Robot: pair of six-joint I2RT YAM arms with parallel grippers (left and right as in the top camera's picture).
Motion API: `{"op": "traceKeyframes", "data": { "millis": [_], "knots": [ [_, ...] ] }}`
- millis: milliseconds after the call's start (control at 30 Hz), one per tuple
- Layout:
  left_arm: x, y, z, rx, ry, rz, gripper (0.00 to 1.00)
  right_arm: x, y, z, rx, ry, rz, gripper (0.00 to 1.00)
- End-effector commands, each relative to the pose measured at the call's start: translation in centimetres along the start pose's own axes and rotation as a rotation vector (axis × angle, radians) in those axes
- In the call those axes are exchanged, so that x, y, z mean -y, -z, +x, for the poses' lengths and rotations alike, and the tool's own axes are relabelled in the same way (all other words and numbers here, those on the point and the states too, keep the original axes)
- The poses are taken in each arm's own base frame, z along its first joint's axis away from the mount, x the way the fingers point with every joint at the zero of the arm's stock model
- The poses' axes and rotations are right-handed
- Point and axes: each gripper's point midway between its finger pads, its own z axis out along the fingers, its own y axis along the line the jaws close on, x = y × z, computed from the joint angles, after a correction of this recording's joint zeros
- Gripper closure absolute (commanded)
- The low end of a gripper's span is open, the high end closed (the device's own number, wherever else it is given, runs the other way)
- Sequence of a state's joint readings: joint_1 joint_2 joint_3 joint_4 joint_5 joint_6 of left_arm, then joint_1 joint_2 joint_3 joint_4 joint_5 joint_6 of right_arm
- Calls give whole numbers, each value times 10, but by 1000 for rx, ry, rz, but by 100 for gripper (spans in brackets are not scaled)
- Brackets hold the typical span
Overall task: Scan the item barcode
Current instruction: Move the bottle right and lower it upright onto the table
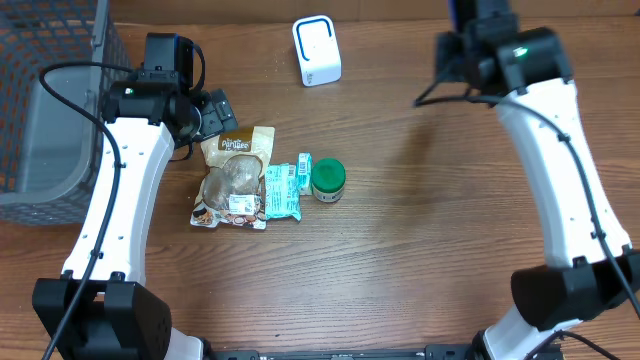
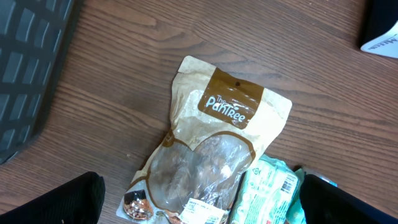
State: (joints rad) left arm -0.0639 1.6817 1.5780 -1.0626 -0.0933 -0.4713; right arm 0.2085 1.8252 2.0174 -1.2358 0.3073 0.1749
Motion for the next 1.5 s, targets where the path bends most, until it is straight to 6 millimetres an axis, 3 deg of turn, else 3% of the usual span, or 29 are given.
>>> {"op": "traceKeyframes", "data": {
  "millis": [0, 200, 500, 600, 1467],
  "knots": [
    [1, 5, -4, 19, -4, 3, 0, 6, -18, 19, -134, -172, -102, 92],
    [1, 5, -4, 19, -4, 3, 0, 39, -43, 50, -265, -241, -71, 92],
    [1, 5, -4, 19, -3, 3, 0, 53, -83, 117, -446, -250, -12, 87],
    [1, 5, -4, 19, -4, 3, 1, 54, -90, 129, -471, -250, -5, 86],
    [1, 5, -4, 19, -4, 3, 0, 54, -96, 145, -509, -299, 18, 81]
  ]
}}
